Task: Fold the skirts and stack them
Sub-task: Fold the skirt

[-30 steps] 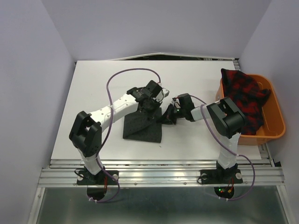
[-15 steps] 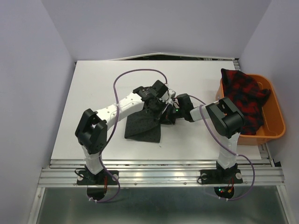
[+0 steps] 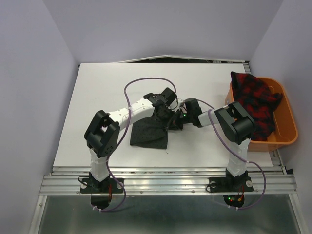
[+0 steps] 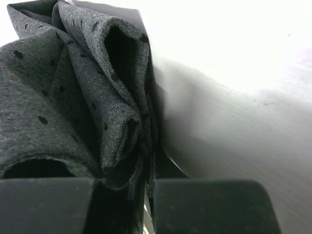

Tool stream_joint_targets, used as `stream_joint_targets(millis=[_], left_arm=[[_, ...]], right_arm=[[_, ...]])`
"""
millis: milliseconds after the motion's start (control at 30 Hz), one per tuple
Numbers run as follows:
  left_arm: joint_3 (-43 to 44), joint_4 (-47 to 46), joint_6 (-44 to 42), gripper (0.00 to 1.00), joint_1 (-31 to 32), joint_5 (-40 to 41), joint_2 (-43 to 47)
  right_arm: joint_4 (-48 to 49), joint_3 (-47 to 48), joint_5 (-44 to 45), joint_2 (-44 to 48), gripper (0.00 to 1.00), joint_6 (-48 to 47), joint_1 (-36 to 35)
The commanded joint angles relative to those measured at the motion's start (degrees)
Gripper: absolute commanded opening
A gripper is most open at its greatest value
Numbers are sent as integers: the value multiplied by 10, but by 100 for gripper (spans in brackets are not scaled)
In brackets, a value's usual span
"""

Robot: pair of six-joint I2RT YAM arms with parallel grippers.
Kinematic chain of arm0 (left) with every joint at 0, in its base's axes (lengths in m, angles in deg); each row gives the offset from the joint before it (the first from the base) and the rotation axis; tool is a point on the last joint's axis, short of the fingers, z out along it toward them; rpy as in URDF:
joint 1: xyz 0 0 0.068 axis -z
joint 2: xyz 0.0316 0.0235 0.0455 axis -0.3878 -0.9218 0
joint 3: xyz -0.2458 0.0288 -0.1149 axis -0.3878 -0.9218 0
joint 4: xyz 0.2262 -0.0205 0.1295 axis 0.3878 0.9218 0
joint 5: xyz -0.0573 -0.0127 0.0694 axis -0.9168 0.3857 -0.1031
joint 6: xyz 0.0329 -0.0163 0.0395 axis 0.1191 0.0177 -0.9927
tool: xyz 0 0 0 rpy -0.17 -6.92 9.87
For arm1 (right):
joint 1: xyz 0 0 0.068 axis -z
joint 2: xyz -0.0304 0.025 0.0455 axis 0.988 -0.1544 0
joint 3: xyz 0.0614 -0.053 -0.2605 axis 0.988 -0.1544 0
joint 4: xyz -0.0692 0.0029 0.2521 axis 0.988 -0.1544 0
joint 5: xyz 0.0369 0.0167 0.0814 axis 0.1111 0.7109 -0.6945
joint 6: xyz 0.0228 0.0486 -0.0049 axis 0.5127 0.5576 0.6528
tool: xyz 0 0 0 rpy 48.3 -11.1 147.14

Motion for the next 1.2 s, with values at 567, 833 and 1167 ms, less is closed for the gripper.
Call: stream_joint_targets(millis=[567,833,1167], left_arm=[[-35,-32,-119,82,-179,-272,247],[-150,-189,-37,63,-275,-447,222],[-144,-275,33,59,-276,-523,50]], right_arm=[[-261,79,27,124,61,-292,48],[-309,133,-77,214,60,-349,55],[10,55,-144,163,45,-130,-49]])
